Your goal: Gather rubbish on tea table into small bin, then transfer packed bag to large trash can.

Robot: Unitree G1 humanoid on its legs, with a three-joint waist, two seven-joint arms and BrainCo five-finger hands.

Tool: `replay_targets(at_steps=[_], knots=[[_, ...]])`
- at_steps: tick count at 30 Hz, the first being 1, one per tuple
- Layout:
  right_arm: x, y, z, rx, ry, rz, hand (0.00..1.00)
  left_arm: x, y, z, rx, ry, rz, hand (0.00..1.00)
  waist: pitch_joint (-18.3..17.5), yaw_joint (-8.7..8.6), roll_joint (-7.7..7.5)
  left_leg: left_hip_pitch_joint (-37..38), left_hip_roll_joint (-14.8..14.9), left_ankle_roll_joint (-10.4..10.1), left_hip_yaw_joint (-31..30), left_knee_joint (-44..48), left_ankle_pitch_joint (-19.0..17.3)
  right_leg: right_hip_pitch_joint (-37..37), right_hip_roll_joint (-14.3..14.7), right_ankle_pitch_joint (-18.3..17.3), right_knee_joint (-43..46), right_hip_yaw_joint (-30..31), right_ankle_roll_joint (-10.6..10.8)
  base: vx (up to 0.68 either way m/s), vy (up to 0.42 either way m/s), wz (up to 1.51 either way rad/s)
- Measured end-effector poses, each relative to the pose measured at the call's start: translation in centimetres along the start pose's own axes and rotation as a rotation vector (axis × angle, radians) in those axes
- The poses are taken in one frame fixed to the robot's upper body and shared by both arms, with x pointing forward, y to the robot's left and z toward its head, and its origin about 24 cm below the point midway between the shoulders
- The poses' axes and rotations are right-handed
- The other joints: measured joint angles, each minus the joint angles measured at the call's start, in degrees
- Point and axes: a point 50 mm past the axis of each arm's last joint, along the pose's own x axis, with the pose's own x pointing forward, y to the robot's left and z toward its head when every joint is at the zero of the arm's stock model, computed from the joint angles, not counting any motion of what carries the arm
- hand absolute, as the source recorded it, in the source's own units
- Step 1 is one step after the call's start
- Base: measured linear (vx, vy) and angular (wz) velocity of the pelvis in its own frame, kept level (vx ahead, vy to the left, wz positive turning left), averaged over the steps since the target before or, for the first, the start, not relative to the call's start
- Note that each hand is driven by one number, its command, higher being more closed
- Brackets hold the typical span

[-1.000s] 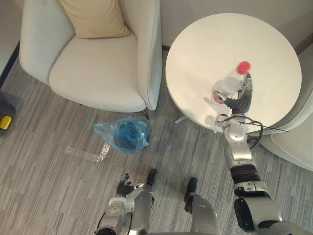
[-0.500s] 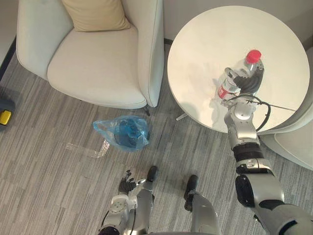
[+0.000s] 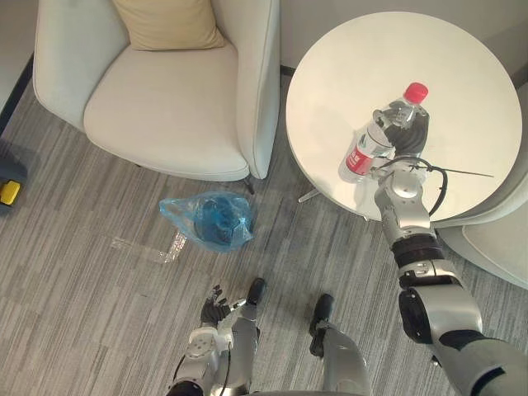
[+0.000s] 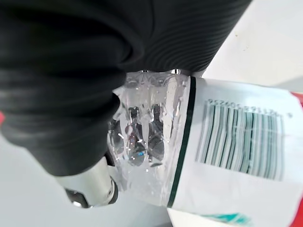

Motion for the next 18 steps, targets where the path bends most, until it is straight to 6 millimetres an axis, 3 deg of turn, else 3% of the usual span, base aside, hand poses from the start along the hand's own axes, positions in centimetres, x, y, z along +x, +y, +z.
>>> replay_targets(at_steps=[6, 12, 18], knots=[[-5.3, 0.1, -0.9, -0.015, -0.026, 0.070, 1.00, 0.0, -0.1, -0.4, 0.048, 0.024, -0.012, 0.00, -0.27, -1.36, -0.71, 3.33, 0.84, 0.03, 1.42, -1.28, -0.07, 2.15, 1.07, 0.08, -0.56, 1.60, -0.11, -0.01, -0.018, -0.15], [-11.1, -0.7, -2.3, -0.070, 0.023, 0.133, 1.00, -0.3, 0.2, -1.6, 0.137, 0.079, -0.030, 0.00, -2.99, -3.34, -4.00, 7.75, 1.58, 0.25, 2.94, -1.87, -0.90, 6.94, 2.69, 1.63, -4.47, 3.57, -0.05, 0.02, -0.010, -0.17], [-14.6, -1.0, -3.9, -0.095, 0.117, 0.195, 1.00, -0.7, 1.0, -2.9, 0.205, 0.141, -0.047, 0.00, -6.32, -4.70, -5.32, 9.95, 1.37, 0.48, 4.77, -1.34, -1.85, 11.41, 3.50, 4.95, -10.67, 5.22, 0.48, -0.01, 0.029, -0.18]])
